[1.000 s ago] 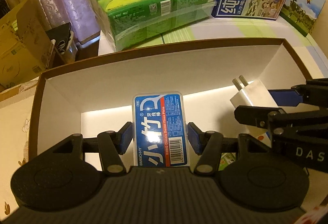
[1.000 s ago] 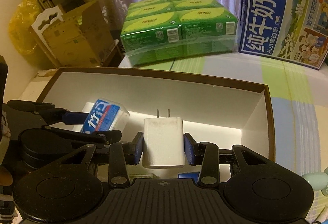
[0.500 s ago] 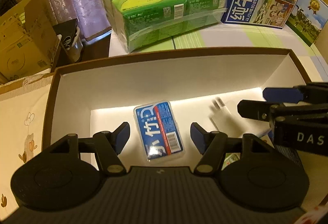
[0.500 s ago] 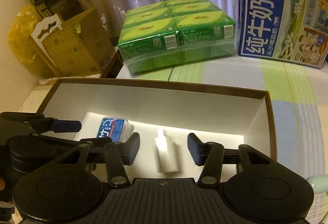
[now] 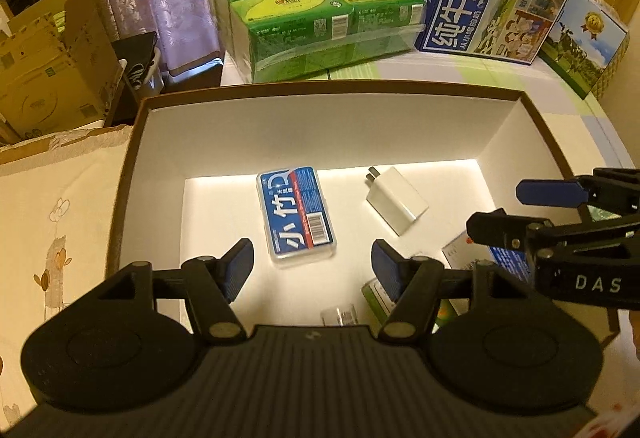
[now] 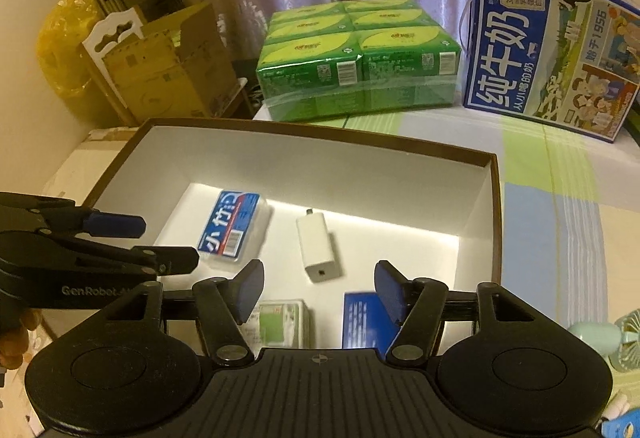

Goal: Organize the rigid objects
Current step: 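Move both tools back toward the blue tube and second white plug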

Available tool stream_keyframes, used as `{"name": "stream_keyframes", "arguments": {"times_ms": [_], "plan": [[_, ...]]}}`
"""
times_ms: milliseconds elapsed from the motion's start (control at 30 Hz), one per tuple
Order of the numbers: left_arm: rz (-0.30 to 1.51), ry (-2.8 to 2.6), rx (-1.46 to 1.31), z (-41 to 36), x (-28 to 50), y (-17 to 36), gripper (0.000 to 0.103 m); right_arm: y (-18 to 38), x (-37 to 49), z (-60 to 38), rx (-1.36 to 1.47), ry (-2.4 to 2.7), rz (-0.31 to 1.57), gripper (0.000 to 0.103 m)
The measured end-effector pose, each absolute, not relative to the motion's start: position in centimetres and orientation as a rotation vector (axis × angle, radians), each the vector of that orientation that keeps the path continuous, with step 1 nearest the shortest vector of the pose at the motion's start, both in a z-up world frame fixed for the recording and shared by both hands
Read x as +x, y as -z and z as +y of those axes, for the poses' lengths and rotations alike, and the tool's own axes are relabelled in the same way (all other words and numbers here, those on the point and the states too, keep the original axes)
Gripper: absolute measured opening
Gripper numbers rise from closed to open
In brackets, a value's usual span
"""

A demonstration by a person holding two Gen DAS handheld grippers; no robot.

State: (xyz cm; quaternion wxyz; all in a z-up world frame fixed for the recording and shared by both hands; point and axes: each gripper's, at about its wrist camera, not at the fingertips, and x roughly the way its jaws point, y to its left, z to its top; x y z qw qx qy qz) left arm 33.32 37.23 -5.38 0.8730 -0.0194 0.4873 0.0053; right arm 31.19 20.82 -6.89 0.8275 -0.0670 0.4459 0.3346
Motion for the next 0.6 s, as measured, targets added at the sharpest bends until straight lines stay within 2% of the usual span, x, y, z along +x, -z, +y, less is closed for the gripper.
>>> {"name": "stream_keyframes", "arguments": {"times_ms": [600], "plan": [[0.944, -0.025, -0.066, 34.0, 25.8, 1.4, 0.062, 3.2, 25.7, 16.2, -0.100, -0.729, 0.909, 0.060]]}}
